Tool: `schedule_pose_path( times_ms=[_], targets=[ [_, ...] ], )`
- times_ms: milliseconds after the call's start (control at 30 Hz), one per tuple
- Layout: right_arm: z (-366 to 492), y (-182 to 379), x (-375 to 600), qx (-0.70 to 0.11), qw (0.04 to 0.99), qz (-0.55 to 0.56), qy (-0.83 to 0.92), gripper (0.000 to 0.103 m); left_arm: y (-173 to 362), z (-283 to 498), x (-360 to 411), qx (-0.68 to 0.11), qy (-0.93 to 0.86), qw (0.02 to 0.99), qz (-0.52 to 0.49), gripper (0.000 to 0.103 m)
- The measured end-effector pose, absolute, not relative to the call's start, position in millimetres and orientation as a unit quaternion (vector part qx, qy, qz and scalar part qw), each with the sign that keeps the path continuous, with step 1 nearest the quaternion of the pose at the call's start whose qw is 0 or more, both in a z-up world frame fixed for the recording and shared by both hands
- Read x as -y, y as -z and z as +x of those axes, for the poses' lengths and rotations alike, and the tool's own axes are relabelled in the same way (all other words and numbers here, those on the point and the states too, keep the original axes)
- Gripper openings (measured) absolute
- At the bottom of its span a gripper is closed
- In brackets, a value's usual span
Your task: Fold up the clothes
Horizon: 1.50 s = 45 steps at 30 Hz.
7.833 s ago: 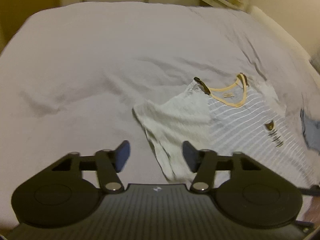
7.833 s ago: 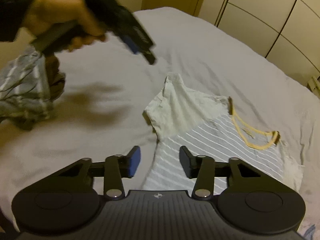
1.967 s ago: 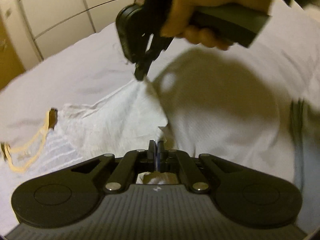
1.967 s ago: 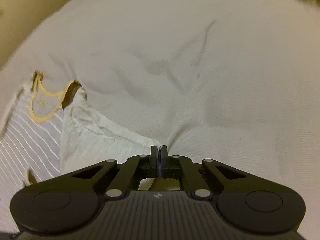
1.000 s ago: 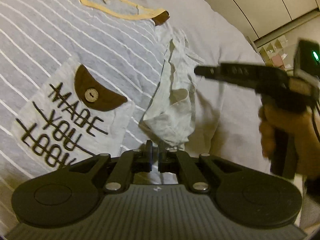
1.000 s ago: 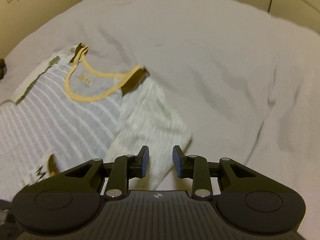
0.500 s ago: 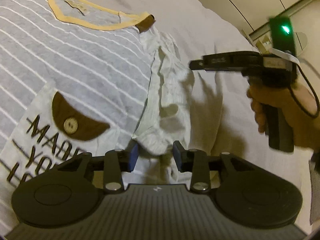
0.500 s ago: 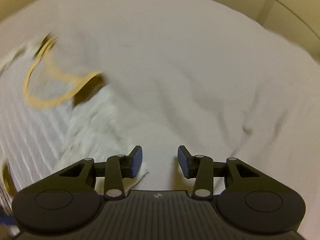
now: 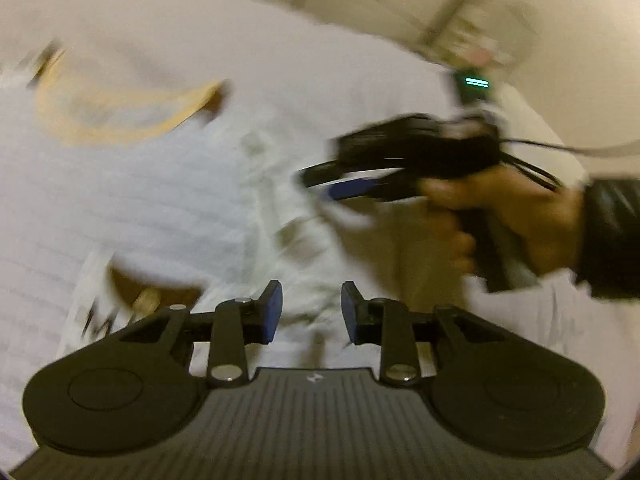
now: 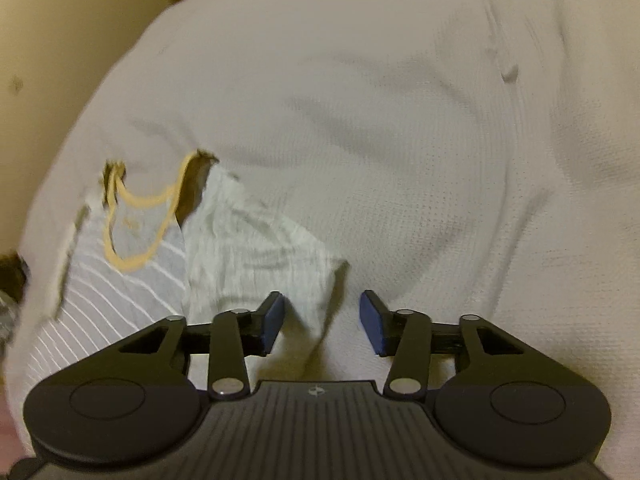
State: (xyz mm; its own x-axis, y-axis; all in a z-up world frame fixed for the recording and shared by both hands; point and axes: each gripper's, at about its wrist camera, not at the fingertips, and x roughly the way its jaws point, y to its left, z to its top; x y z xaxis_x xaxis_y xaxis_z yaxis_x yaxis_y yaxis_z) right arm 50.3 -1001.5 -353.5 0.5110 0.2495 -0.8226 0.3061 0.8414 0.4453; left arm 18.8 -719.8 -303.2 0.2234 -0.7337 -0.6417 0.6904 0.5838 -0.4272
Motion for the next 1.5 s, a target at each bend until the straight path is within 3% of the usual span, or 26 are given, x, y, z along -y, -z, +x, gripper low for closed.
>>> schedule_pose_path(
  times_ms=[100,300,333,400,600,867,1200,1267,1333,1500],
  targets=[
    [60,351,1001,-0.498,0.828,0.258,0.011,0.002,301,21,741,-0.402,0.494,0.771,-0.002,0.026],
    [70,325,1000,-0.447,0.871,0.199,0.037,0.004,324,54,750,-0.444,0.45,0.775,-0.006,0.027],
    [68,323,1001,-0.444,0.874,0.193,0.042,0.013,328,60,745,-0.454,0.437,0.776,-0.016,0.027],
    [63,319,998,-0.438,0.878,0.187,0.047,0.016,330,66,733,-0.464,0.415,0.782,-0.021,0.027],
    [9,307,963,-0.433,0.877,0.209,0.019,0.016,331,82,707,-0.473,0.375,0.797,-0.023,0.027],
    [-28,332,873,-0.476,0.867,0.135,-0.055,0.016,308,100,695,-0.444,0.39,0.807,-0.018,0.027],
    [-55,331,855,-0.465,0.873,0.143,-0.031,0.016,306,73,699,-0.443,0.416,0.794,0.036,0.03],
    [-53,334,858,-0.466,0.871,0.154,-0.023,0.018,306,66,690,-0.449,0.409,0.793,0.043,0.03],
    [-53,343,860,-0.498,0.85,0.171,-0.031,0.03,307,57,682,-0.458,0.398,0.793,0.056,0.03],
    [-74,323,850,-0.498,0.846,0.188,-0.024,0.03,293,22,651,-0.471,0.366,0.797,0.096,0.031]
  ],
)
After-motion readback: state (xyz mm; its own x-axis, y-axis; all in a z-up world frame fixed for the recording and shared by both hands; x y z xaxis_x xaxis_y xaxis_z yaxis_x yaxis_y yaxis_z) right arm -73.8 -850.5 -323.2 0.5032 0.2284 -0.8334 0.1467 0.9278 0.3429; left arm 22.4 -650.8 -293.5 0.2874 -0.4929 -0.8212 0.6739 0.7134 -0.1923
